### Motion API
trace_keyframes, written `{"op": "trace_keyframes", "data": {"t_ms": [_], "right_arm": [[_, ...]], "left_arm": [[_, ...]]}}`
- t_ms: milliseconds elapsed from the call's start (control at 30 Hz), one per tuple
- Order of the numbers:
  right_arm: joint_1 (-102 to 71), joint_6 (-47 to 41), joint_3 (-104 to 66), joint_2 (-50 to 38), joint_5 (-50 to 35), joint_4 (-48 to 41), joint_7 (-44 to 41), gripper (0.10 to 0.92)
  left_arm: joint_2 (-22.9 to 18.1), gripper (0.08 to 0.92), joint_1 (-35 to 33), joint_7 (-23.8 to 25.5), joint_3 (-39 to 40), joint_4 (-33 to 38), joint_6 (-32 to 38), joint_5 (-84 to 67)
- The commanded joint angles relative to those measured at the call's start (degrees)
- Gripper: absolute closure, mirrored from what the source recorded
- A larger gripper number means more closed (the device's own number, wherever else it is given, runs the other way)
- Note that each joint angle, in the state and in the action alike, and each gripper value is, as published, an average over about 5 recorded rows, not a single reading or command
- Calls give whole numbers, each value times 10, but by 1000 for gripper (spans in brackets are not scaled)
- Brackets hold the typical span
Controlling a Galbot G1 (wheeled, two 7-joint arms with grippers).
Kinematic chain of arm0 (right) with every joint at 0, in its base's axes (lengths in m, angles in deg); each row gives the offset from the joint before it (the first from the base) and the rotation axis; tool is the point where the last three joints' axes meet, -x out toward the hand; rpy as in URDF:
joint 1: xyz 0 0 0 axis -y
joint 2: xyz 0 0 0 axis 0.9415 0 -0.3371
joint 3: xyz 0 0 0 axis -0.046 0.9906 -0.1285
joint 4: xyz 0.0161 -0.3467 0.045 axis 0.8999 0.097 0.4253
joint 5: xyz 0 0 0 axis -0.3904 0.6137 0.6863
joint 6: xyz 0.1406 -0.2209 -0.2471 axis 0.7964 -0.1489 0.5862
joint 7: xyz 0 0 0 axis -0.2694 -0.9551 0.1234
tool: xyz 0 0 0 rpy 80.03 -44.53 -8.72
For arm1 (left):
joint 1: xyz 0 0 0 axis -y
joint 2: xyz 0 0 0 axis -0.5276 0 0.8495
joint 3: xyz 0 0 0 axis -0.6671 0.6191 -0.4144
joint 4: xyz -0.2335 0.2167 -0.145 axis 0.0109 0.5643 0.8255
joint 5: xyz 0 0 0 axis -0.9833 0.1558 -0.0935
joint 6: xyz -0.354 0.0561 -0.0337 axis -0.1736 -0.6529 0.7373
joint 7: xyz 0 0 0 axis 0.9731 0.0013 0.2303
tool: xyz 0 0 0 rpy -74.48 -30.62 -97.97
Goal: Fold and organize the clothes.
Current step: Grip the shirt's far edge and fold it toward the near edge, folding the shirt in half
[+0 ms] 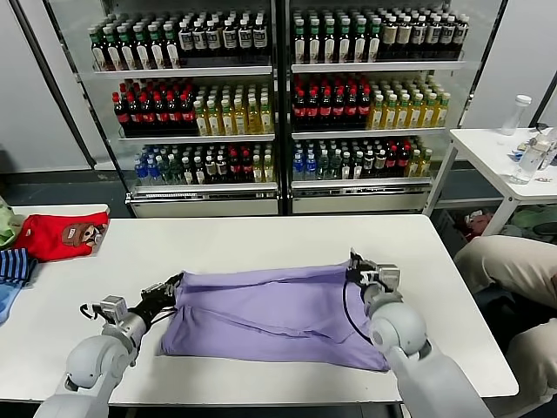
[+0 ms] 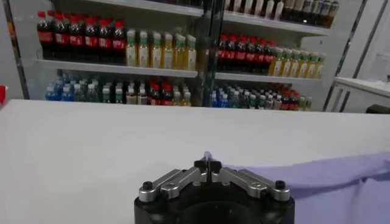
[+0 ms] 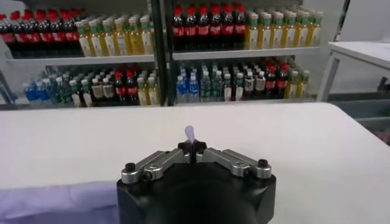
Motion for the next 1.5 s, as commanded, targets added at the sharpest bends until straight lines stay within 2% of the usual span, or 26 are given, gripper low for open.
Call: {"op": "trace_keyframes", "data": {"t_ms": [33,333,867,1067,1167,1300,1500], "right_arm": [[-70,-2,-6,-17,5,60,4,909],[-103,-2,-14,-18,25,88,0,909],[-119,-2,-32,-20,41,74,-11,909],[-133,-7,-29,-21,55,78,-20,903],[-150,-5,-36,-23,66,97,-24,852],[-182,-2,-62,-27,68,135,-24,740],[-300,10,-120,-6,81,238,-30,576]], "left_arm": [[0,916,-47,-3,-12,50,-8,15],[19,916,-55,6,-25,71,-44,10],[24,916,-56,-1,-36,53,-69,16],[24,916,-74,9,-35,77,-89,62],[20,895,-80,8,-37,89,-91,64],[7,793,-90,-8,-49,113,-85,73],[-37,620,-108,-112,-48,152,-71,69]]}}
